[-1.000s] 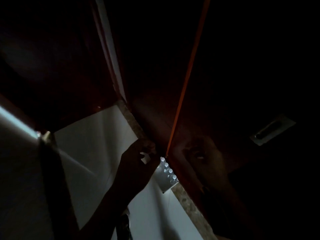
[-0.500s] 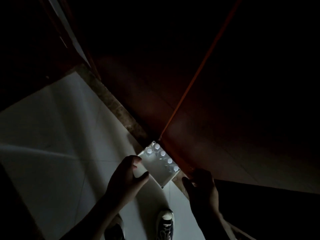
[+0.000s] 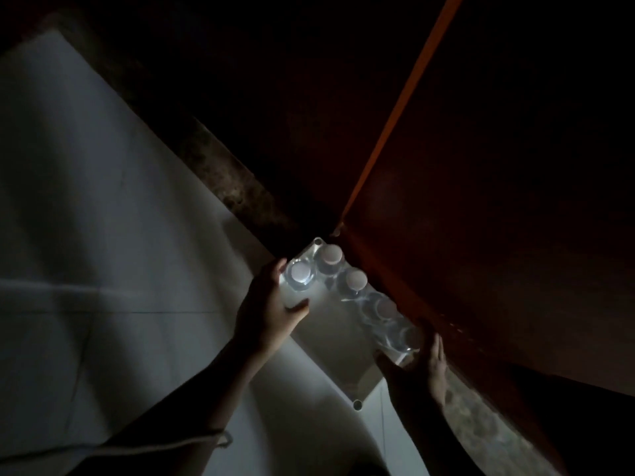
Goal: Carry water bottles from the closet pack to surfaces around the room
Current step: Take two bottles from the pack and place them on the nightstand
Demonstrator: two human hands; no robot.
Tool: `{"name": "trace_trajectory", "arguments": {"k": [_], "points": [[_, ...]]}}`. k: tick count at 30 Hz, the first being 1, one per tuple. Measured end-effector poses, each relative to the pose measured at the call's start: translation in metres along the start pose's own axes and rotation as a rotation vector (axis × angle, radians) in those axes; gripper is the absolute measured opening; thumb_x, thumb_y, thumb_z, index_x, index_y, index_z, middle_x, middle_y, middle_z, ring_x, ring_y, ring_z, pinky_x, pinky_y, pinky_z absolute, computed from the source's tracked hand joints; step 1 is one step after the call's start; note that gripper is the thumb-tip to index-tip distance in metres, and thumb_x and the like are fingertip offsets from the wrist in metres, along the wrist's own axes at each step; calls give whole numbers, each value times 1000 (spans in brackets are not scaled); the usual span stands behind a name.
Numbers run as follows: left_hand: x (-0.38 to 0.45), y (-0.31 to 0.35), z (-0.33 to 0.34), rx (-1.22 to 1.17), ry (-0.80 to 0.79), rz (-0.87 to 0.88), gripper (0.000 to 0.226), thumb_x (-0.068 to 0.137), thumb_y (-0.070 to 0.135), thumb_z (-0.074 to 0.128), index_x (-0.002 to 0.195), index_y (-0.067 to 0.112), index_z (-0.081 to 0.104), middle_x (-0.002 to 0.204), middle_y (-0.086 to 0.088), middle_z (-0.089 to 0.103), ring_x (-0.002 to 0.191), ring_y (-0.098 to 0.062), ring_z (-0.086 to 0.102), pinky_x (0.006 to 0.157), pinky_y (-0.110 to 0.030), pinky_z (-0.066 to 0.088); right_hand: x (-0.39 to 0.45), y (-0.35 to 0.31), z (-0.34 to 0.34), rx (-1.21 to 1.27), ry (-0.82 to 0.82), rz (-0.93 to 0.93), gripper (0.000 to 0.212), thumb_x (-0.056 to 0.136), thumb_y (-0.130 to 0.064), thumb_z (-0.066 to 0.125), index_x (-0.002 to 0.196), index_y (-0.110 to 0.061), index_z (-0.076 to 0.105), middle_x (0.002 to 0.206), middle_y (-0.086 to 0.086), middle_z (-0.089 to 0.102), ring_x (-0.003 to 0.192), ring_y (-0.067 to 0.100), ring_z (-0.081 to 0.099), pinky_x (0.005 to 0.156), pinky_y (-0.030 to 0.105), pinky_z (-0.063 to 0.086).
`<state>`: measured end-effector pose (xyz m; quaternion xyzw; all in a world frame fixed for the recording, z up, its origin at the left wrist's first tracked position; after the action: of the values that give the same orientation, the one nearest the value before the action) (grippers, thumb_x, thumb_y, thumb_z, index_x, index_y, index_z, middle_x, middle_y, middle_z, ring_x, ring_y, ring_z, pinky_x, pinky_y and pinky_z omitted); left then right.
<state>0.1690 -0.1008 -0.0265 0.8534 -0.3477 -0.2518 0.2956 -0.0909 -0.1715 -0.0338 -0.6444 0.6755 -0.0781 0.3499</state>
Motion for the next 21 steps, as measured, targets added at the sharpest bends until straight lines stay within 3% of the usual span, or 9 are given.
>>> {"name": "trace_trajectory", "arguments": {"k": [4, 10, 14, 17, 19, 21], "points": [[21, -27, 39, -32, 67, 55, 72, 66, 26, 87, 130, 12, 56, 123, -7, 66, 113, -25, 63, 91, -30, 49, 16, 24, 25, 133, 71, 82, 76, 64, -29, 88, 127, -34, 45, 120, -7, 65, 110, 19, 61, 90, 44, 50], [30, -36, 46, -68, 162, 46, 63, 61, 32, 90, 117, 17, 64, 104, -3, 74, 95, -26, 70, 80, -28, 52, 30, 28, 28, 129, 98, 88, 69, 62, -41, 89, 118, -26, 53, 106, -2, 70, 97, 23, 67, 85, 47, 55], [2, -4, 6, -99, 158, 83, 56, 60, 32, 91, 108, 30, 61, 93, 4, 74, 82, -19, 71, 73, -29, 56, 8, 12, -2, 146, 90, 97, 65, 60, -49, 86, 111, -35, 49, 96, -8, 70, 84, 19, 71, 77, 48, 59], [-30, 35, -46, -163, 105, 76, 53, 61, 32, 90, 107, 30, 62, 91, 11, 73, 81, -9, 70, 72, -31, 57, -19, -31, -51, 201, 72, 73, 61, 63, -36, 90, 104, -34, 46, 85, -19, 59, 77, 0, 60, 76, 33, 53], [-50, 70, -87, -226, 75, 77, 52, 61, 31, 90, 105, 29, 63, 91, 15, 72, 83, -4, 69, 73, -28, 56, -37, -69, -89, 248, 30, 49, 67, 62, -33, 90, 111, -23, 47, 91, -15, 61, 82, 6, 61, 77, 27, 50], [-69, 107, -134, -310, 70, 26, 54, 58, 29, 90, 106, 23, 65, 94, 12, 72, 88, -8, 70, 74, -25, 55, -58, -116, -128, 267, -27, 23, 88, 54, -44, 89, 127, -17, 49, 106, -6, 68, 96, 15, 66, 85, 36, 55]]}}
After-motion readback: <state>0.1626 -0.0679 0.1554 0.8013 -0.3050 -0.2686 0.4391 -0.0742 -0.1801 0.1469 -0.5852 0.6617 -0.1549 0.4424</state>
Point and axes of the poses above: each hand's wrist, its own x-axis towards the middle knuckle, its own z-axis out of the palm, y = z × x, the point moved 5 cm from there along x, towards the middle knuckle
